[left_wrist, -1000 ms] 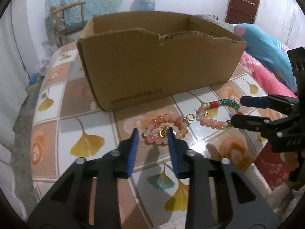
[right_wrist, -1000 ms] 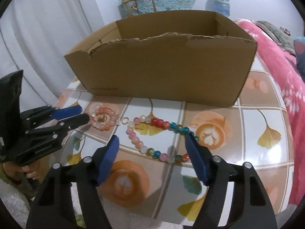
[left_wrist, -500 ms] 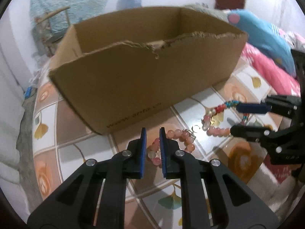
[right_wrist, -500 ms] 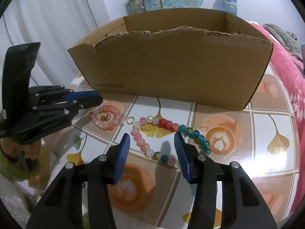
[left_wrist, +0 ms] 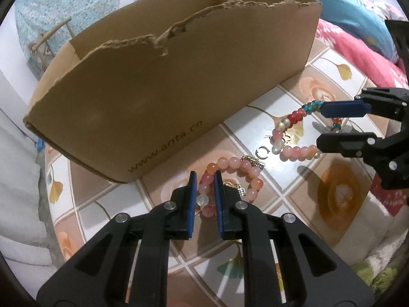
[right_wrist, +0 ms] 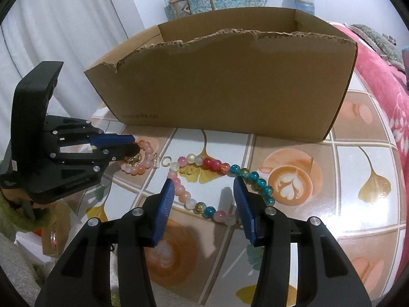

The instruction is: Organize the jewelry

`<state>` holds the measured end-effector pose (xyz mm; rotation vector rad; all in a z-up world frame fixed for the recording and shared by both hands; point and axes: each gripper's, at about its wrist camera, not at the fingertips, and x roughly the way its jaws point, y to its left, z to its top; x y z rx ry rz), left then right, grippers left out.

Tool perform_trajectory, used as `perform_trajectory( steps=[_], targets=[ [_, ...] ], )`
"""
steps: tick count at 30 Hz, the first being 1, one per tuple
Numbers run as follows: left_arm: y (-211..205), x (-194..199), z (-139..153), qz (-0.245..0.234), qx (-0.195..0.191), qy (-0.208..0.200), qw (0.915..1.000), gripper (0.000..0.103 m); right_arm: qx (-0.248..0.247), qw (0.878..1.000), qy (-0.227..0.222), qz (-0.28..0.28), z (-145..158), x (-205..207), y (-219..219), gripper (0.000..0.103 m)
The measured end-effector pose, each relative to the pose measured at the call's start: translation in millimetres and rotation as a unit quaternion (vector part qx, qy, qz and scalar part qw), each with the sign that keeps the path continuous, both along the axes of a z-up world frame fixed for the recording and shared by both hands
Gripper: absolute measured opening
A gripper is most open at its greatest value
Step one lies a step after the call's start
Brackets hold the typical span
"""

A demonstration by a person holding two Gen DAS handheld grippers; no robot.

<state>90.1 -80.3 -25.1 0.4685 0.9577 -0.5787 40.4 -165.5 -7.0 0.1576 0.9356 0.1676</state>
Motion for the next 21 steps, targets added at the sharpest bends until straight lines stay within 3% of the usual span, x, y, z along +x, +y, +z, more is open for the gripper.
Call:
perform_trajectory(
  steps=[4,16,21],
  targets=[
    [-4,-7,-1,-0.012,0.009,-0.018,0.9997,0.009,0.009,1.0,0.001,-0.006,0,-2,-5,0.043],
    [5,-40,53,-0.014,-0.108,-0.043,0.9931,0.008,0.009,1.0,-0.011,-0.012,12,-17,-16,0.042],
    [10,-46,64,-0.006,-0.119,-0.048,0.9917,0.008,0.005,1.0,-0.019,-0.009,18,-24,-14,0.042]
  ],
)
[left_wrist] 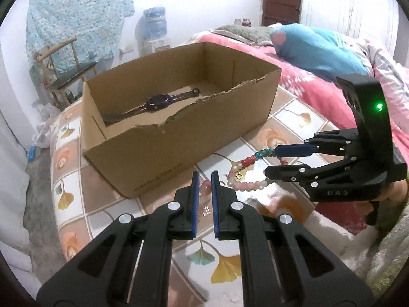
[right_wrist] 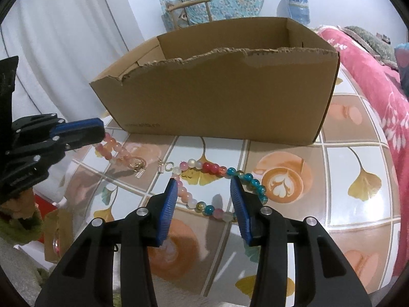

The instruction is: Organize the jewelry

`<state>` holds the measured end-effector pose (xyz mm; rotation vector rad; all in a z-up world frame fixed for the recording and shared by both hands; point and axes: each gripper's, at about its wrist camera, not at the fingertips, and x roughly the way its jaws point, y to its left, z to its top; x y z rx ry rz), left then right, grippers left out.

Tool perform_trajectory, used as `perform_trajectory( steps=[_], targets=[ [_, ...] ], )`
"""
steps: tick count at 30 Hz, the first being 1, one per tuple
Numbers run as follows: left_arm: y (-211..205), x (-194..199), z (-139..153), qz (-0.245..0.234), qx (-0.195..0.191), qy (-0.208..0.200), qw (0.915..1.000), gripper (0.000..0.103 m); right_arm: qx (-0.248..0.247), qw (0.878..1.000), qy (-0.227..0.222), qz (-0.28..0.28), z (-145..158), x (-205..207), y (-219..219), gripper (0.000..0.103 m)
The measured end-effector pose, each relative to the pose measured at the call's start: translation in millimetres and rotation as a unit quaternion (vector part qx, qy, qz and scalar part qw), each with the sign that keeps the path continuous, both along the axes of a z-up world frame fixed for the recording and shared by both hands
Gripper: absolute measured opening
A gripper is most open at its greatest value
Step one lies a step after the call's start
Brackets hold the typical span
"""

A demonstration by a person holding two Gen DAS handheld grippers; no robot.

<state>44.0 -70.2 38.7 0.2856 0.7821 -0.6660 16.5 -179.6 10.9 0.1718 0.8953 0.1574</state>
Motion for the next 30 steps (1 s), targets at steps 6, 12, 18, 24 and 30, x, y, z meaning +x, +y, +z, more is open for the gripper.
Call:
perform_trajectory(
  steps=[6,12,18,24,30],
  targets=[
    [27,-7,8,0.033,0.0,0.003,0.9995,0.008,-0.005,1.0,-0.003,-0.001,3,-1,4,0.042],
    [62,-2,3,0.081,-0.007,0.022,0.9965,0.008,-0.009,1.0,-0.003,0.002,4,2,9,0.042],
    [83,20,-38,0.114,0.028,0.053,0.9917,0.008,-0.023,1.0,0.0,0.003,4,2,13,0.042],
    [91,30,-56,0.126,0.048,0.067,0.9886,0.009,-0.044,0.999,0.011,-0.01,1,3,4,0.042],
    [92,24,-42,0.129,0.03,0.032,0.9907,0.039,-0.051,0.998,0.018,-0.032,3,7,-12,0.042]
  ],
)
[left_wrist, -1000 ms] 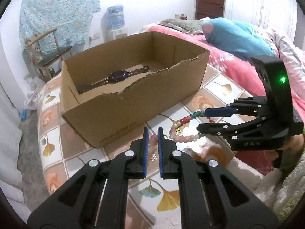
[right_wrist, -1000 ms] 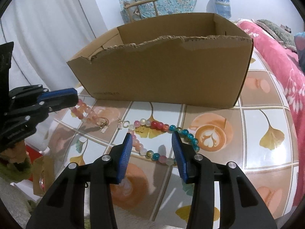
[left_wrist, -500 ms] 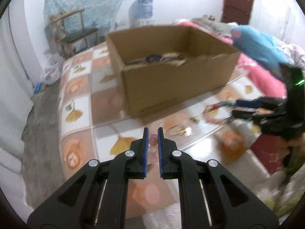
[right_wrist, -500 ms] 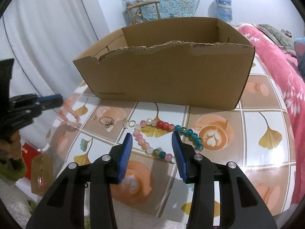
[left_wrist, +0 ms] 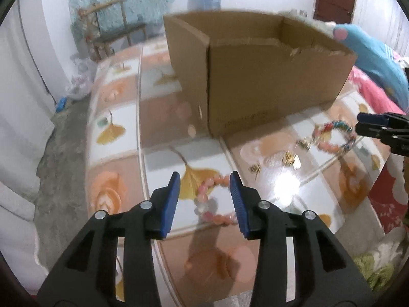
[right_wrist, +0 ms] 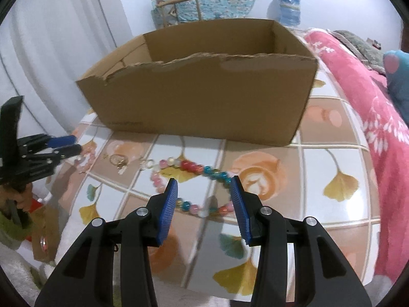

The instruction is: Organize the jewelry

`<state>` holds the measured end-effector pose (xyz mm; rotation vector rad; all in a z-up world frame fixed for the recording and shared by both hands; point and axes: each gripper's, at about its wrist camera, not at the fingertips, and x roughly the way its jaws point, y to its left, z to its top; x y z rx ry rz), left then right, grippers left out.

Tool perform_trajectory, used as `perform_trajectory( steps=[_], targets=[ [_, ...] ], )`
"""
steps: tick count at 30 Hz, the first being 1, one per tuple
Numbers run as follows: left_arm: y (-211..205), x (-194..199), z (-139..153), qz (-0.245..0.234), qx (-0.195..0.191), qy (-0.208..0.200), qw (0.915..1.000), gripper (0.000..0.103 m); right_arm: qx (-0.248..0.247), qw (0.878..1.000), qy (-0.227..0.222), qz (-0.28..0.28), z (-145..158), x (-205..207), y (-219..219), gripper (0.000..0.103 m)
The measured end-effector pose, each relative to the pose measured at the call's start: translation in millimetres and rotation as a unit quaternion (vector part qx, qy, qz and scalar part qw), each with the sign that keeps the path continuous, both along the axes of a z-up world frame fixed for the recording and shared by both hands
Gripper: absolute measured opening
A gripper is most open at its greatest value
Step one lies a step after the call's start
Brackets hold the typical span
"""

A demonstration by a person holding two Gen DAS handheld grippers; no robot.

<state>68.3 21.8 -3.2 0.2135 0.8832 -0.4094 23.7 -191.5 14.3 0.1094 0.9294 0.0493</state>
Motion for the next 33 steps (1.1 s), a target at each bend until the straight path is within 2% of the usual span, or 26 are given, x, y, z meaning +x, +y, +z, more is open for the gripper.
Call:
perform_trajectory(
  steps=[3,6,11,14,16,20,24,33],
  targets=[
    [-4,-5,18,0.002,-0.009,-0.034,0.9994,0.039,-0.007,1.0,0.006,-0.008,-2,3,-4,0.042],
    [-16,-8,31,-0.008,-0.033,-0.047,0.9983,0.039,-0.008,1.0,0.017,-0.017,-5,3,-8,0.029],
    [-55,-10,26,-0.055,-0.079,-0.014,0.9952,0.036,-0.006,0.999,0.038,-0.039,-13,-1,-16,0.024],
    [-83,-12,9,-0.08,-0.096,0.032,0.9917,0.028,0.011,0.998,0.053,-0.042,-21,3,-19,0.023],
    [-96,-15,1,-0.091,-0.108,0.052,0.9886,0.022,0.021,0.998,0.054,-0.036,-23,6,-18,0.018],
    [-111,-23,-9,-0.102,-0.12,0.073,0.9848,0.02,0.021,0.998,0.059,-0.027,-27,14,-17,0.018],
    [-120,-26,-12,-0.103,-0.121,0.082,0.9839,0.02,0.029,0.997,0.062,-0.024,-28,17,-20,0.01],
    [-131,-10,-14,-0.093,-0.11,0.09,0.9855,0.02,0.044,0.998,0.025,-0.024,-16,2,-30,0.01]
  ],
)
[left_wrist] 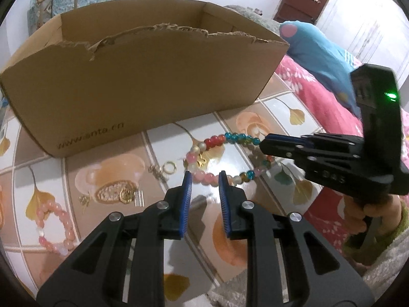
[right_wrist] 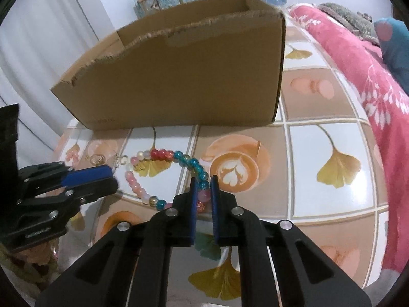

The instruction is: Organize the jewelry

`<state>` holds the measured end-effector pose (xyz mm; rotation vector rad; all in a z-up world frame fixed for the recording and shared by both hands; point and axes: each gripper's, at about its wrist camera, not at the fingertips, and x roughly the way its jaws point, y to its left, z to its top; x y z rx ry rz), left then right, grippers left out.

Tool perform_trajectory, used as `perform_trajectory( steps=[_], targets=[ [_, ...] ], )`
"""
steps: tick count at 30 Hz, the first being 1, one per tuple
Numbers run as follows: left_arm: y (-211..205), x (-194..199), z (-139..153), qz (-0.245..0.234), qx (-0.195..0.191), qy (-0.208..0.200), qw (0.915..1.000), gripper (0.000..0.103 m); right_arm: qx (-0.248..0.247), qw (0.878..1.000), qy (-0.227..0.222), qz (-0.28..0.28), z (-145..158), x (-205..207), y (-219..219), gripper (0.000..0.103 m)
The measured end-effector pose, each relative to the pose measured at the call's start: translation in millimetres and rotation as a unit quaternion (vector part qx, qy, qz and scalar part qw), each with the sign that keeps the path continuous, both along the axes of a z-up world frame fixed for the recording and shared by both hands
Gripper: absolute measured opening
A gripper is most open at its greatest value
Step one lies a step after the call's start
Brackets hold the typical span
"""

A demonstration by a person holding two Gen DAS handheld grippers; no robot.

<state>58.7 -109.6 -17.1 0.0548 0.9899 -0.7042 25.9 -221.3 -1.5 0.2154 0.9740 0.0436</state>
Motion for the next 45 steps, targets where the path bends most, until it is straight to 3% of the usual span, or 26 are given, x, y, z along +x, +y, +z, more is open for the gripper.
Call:
perform_trajectory(
  steps=[6,12,18,23,30,36,41,45],
  targets=[
    [-18,8,-5,-0.002,0.033,-0.002,0.9994,0.02,-0.019,0.999,-0.027,0.009,10,-11,-2,0.01],
    [-34,16,-9,-0.005,0.061,-0.001,0.9981,0.02,-0.008,0.999,-0.033,0.011,4,-12,-2,0.01],
    [-46,13,-10,-0.014,0.097,-0.013,0.9951,0.009,-0.002,0.999,-0.047,0.014,3,-13,-3,0.01],
    [-50,7,-6,-0.02,0.103,-0.036,0.9938,0.009,-0.004,0.998,-0.067,0.017,9,-17,-2,0.01],
    [-47,-7,22,-0.023,0.094,-0.08,0.992,0.009,-0.015,0.995,-0.097,0.023,26,-25,2,0.01],
    [-39,-15,63,-0.019,0.057,-0.126,0.9902,0.009,-0.032,0.989,-0.138,0.032,57,-36,11,0.01],
    [-28,-18,116,-0.024,0.012,-0.185,0.9824,0.009,-0.059,0.974,-0.212,0.054,108,-36,20,0.01],
    [-14,0,156,-0.016,-0.005,-0.236,0.9717,0.009,-0.083,0.956,-0.266,0.088,146,-8,27,0.01]
  ],
)
